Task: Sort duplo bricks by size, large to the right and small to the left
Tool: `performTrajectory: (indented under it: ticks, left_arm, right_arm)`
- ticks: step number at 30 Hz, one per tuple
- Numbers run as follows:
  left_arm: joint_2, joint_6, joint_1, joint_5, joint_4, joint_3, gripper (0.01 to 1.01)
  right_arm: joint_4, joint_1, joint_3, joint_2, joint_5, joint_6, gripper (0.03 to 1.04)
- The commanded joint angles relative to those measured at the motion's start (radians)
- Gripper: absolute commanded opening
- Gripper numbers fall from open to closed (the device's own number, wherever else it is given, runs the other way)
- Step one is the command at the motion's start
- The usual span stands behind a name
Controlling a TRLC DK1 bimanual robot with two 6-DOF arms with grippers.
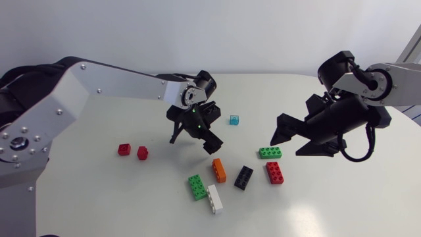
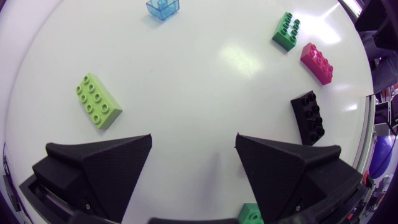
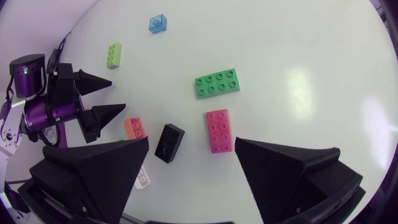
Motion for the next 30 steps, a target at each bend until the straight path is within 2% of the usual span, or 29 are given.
performTrajectory:
  ticks: [1, 8, 19, 30]
  left_arm:
    - [-0.001, -0.019, 0.009, -0.001, -0.016, 0.027, 0.931]
    - [-0.032, -0.020, 0.029, -0.001, -0.039, 0.027, 0.931]
    - [-0.269, -0.020, 0.092, 0.001, -0.042, -0.123, 0.931]
    - [-0.595, 0.027, 0.302, 0.013, -0.042, -0.392, 0.931]
  right_arm:
    - [-0.015, -0.004, 0.013, 0.004, -0.006, 0.007, 1.00]
    - [-0.012, 0.001, 0.115, 0.094, -0.006, 0.005, 1.00]
    - [-0.015, 0.047, 0.352, 0.321, -0.005, 0.002, 1.00]
    - [-0.082, 0.065, 0.691, 0.652, -0.006, -0.064, 1.00]
